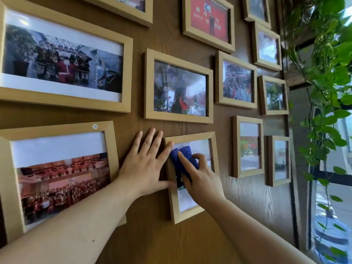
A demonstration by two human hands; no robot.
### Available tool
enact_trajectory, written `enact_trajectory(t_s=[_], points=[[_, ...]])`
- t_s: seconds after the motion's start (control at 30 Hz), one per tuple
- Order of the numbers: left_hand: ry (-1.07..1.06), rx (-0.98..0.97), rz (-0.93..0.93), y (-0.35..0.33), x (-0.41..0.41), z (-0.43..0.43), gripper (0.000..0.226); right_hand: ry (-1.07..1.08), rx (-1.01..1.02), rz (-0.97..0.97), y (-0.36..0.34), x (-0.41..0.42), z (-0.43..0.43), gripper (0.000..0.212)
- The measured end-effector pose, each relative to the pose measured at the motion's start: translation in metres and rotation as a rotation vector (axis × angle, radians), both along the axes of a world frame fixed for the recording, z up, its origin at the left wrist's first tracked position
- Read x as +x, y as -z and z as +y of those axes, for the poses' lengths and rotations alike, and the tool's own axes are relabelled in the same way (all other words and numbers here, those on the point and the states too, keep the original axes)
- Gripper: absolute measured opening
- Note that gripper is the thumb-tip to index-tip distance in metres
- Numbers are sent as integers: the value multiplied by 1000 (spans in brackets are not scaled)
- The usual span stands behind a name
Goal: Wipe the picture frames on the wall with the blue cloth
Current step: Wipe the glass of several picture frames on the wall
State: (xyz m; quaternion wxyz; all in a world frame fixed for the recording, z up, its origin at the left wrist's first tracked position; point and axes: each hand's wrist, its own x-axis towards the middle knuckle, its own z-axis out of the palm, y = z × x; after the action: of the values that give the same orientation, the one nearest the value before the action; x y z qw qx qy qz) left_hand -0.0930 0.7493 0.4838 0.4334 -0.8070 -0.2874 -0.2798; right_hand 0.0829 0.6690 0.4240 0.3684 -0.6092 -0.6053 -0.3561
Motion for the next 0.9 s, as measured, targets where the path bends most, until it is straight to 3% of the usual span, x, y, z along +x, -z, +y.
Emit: enact_trajectory(t_s=[0.1, 0.3, 0.53, 0.63, 0.77, 0.9], points=[[-30, -6, -42, 3, 10, -4, 114, 48, -1, -53, -3, 20, 0, 65], [-33, 31, -65, 8, 14, 1, 116, 179, 21, 118, -7, 48, 3, 61], [-33, 53, -73, 9, 14, 3, 114, 28, -103, -140, 21, 22, 1, 66], [-43, 64, -71, 9, 14, 3, 114, 112, -107, -117, 23, 37, -2, 68], [-37, 67, -71, 12, 15, 4, 115, 242, -134, 54, 25, 53, -7, 66], [-42, 68, -78, 11, 15, 4, 114, 170, -161, -52, 31, 41, -11, 64]])
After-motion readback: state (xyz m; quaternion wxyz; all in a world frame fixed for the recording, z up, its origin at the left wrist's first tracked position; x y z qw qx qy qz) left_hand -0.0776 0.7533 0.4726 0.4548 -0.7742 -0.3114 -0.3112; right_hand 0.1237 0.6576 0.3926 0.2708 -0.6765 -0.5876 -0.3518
